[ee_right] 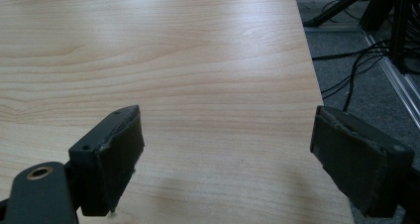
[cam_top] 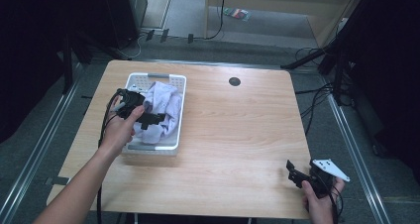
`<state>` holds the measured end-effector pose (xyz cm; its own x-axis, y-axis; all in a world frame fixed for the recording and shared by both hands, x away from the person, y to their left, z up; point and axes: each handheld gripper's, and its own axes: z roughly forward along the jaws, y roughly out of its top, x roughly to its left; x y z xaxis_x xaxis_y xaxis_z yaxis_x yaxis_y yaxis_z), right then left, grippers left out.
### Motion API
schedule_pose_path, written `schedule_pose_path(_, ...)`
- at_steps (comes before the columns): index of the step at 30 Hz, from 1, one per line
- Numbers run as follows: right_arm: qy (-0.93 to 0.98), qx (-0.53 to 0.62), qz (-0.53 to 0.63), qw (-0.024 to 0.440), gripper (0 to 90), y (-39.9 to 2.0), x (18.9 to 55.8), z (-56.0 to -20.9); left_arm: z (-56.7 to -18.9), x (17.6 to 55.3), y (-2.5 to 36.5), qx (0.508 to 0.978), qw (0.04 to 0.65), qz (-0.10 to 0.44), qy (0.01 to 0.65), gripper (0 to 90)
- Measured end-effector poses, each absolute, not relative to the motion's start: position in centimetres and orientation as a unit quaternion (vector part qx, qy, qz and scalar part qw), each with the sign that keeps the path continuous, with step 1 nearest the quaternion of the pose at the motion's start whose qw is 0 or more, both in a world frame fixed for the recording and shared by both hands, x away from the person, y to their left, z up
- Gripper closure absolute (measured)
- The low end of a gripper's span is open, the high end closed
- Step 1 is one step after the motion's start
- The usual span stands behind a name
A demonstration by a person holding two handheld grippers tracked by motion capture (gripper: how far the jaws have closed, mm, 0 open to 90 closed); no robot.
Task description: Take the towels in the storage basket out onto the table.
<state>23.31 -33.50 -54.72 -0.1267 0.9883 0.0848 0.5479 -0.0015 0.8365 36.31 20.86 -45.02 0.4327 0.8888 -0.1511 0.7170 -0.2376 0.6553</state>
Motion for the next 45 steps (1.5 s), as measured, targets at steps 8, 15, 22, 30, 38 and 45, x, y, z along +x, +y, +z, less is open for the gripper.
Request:
schedule_pose_path(8,0.646,0.595,0.384,0.285,13.3,-33.5,23.3,-54.7,-45.8,37.7,19.8,0.771,0.327,0.119,0.534,0.0)
schedule_pose_path(15,0.648,0.593,0.385,0.284,13.3,-33.5,23.3,-54.7,-46.4,38.5,18.8,0.773,0.299,0.134,0.544,0.0)
schedule_pose_path(22,0.650,0.591,0.384,0.285,13.3,-33.5,23.3,-54.7,-47.0,39.5,18.0,0.772,0.265,0.147,0.559,0.0)
schedule_pose_path(30,0.651,0.590,0.385,0.284,13.3,-33.5,23.3,-54.7,-48.8,41.2,18.2,0.774,0.211,0.141,0.580,0.0)
schedule_pose_path(38,0.650,0.589,0.386,0.284,13.3,-33.5,23.3,-54.7,-50.7,42.2,18.5,0.774,0.166,0.106,0.601,0.0)
schedule_pose_path(45,0.650,0.591,0.386,0.283,13.3,-33.5,23.3,-54.7,-51.5,42.5,18.6,0.781,0.147,0.094,0.599,2.5)
